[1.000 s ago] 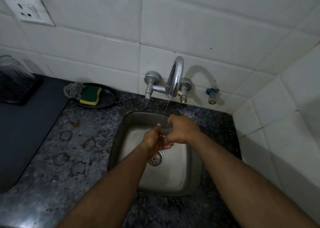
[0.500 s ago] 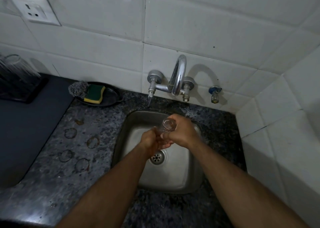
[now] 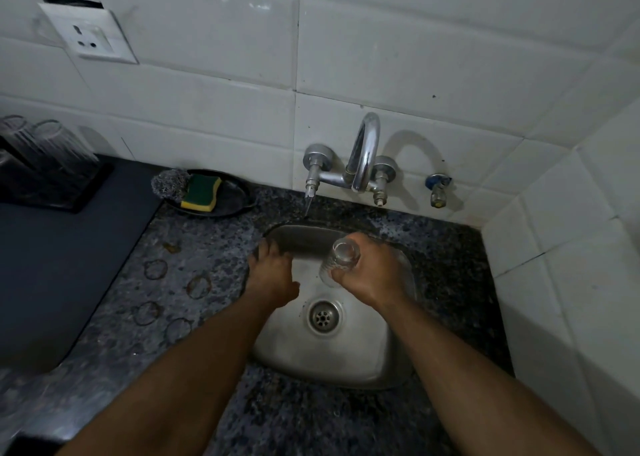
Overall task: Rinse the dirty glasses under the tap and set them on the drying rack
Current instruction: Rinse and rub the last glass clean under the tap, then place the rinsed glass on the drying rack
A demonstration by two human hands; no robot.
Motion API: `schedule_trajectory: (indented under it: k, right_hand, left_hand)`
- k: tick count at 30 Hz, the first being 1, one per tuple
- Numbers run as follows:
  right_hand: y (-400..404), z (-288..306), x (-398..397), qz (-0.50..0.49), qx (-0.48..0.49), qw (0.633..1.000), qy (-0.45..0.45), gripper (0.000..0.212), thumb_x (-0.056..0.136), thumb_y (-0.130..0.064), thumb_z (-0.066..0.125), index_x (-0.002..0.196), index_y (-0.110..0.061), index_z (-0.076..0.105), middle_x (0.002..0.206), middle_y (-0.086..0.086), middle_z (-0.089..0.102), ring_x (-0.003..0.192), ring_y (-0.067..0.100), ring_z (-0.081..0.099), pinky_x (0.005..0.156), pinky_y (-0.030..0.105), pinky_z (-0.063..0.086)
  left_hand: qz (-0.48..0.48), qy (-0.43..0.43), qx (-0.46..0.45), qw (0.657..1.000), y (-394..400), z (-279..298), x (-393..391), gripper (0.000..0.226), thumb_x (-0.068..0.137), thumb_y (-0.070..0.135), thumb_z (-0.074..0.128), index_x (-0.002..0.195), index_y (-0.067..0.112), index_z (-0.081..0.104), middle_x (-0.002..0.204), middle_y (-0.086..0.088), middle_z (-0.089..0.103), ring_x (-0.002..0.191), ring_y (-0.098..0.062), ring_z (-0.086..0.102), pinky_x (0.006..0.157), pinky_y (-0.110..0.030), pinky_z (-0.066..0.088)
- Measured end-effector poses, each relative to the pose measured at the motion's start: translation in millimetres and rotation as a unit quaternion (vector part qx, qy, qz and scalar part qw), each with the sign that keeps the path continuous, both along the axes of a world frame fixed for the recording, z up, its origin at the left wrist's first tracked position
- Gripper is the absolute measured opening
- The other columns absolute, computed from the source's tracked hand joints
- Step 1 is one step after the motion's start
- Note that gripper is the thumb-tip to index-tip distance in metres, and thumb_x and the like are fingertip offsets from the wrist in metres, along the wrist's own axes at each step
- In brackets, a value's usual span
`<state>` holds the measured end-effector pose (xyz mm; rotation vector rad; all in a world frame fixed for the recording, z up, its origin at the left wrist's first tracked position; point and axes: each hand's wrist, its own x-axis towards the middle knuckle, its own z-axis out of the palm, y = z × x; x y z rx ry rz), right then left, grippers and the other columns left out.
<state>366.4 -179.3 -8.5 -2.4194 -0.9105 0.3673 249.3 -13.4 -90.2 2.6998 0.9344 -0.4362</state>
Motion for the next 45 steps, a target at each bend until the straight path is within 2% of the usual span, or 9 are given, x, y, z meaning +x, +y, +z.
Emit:
schedule_trajectory:
  k: [3, 6, 14, 32, 34, 36, 38, 42, 45]
  right_hand:
    - [6.5, -5.6, -3.9, -0.016, 0.028, 0.999, 0.017, 0.052, 0.071, -0.038, 0.090, 0.115, -0.031, 0.064, 0.098, -0.011, 0.072, 0.087, 0.010, 0.068, 0.077, 0.030, 0.057]
    - [10.5, -11.3, -8.1, 0.007, 0.009, 1.000, 0.009, 0.051, 0.070, -0.037, 0.090, 0.114, -0.029, 0.067, 0.099, -0.009, 0.072, 0.089, 0.013, 0.069, 0.078, 0.032, 0.058]
    - [21.8, -13.8, -10.8, -0.015, 0.020, 1.000, 0.017, 0.050, 0.069, -0.039, 0.088, 0.112, -0.030, 0.065, 0.097, -0.007, 0.075, 0.088, 0.015, 0.070, 0.077, 0.033, 0.059]
    - [25.4, -25.6, -15.9, -0.018, 0.026, 0.999, 0.015, 0.054, 0.067, -0.045, 0.085, 0.115, -0.032, 0.063, 0.098, -0.007, 0.074, 0.089, 0.017, 0.071, 0.077, 0.035, 0.061]
    - [25.9, -26.1, -15.0, -0.019, 0.029, 0.999, 0.020, 0.053, 0.067, -0.043, 0.086, 0.114, -0.033, 0.063, 0.098, -0.008, 0.074, 0.089, 0.016, 0.071, 0.078, 0.035, 0.061]
    - [26.3, -25.5, -17.1, -0.019, 0.032, 0.999, 0.030, 0.051, 0.068, -0.039, 0.089, 0.112, -0.032, 0.064, 0.096, -0.010, 0.074, 0.088, 0.014, 0.070, 0.079, 0.034, 0.061]
    - [29.8, -25.4, -22.5, -0.019, 0.038, 0.998, 0.049, 0.049, 0.067, -0.036, 0.092, 0.109, -0.032, 0.066, 0.093, -0.013, 0.073, 0.086, 0.010, 0.070, 0.078, 0.033, 0.060]
    - [50.9, -21.6, -41.6, -0.008, 0.076, 0.994, 0.083, 0.045, 0.062, -0.034, 0.097, 0.096, -0.031, 0.067, 0.085, -0.015, 0.072, 0.081, 0.007, 0.069, 0.074, 0.029, 0.057]
    - [79.9, -15.1, -66.3, 0.017, 0.105, 0.989, 0.099, 0.044, 0.060, -0.033, 0.097, 0.091, -0.034, 0.066, 0.082, -0.016, 0.071, 0.078, 0.004, 0.068, 0.070, 0.025, 0.054]
  left_hand:
    - [0.021, 0.026, 0.005, 0.999, 6.0, -3.8, -7.3, 0.076, 0.086, 0.057, 0.066, 0.149, 0.019, 0.044, 0.169, -0.022, 0.001, 0.154, -0.049, -0.004, 0.121, -0.067, 0.009]
    - [0.049, 0.066, -0.024, 0.996, 13.7, -7.5, -13.0, 0.088, 0.084, 0.058, 0.069, 0.155, 0.019, 0.035, 0.169, -0.022, -0.007, 0.153, -0.052, -0.005, 0.122, -0.068, 0.011]
    - [0.029, 0.081, -0.048, 0.995, 21.7, -14.8, -15.6, 0.108, 0.075, 0.058, 0.077, 0.160, 0.019, 0.024, 0.169, -0.023, -0.009, 0.152, -0.054, -0.002, 0.122, -0.068, 0.014]
    - [0.036, 0.071, -0.059, 0.995, 22.8, -13.5, -14.3, 0.097, 0.073, 0.052, 0.079, 0.154, 0.017, 0.037, 0.169, -0.023, -0.008, 0.153, -0.054, -0.004, 0.121, -0.069, 0.014]
    - [0.056, 0.049, -0.084, 0.994, 25.2, -12.8, -15.0, 0.095, 0.070, 0.053, 0.079, 0.150, 0.018, 0.043, 0.170, -0.022, -0.001, 0.154, -0.050, 0.000, 0.122, -0.066, 0.014]
    - [0.072, 0.005, -0.102, 0.992, 28.5, -10.3, -21.2, 0.089, 0.065, 0.058, 0.076, 0.141, 0.017, 0.053, 0.161, -0.020, 0.032, 0.150, -0.042, 0.026, 0.119, -0.058, 0.030]
    - [0.087, -0.062, -0.114, 0.988, 30.3, -3.8, -35.3, 0.072, 0.069, 0.053, 0.076, 0.129, 0.016, 0.063, 0.138, -0.014, 0.058, 0.127, -0.031, 0.054, 0.104, -0.043, 0.049]
    - [0.106, -0.149, -0.133, 0.974, 34.7, 21.1, -66.8, 0.039, 0.083, 0.032, 0.075, 0.116, 0.011, 0.073, 0.114, -0.013, 0.074, 0.106, -0.031, 0.068, 0.086, -0.032, 0.050]
    - [0.146, -0.174, -0.135, 0.964, 54.7, 33.4, -97.2, 0.034, 0.083, 0.031, 0.074, 0.110, 0.010, 0.076, 0.106, -0.011, 0.077, 0.102, -0.029, 0.071, 0.082, -0.029, 0.050]
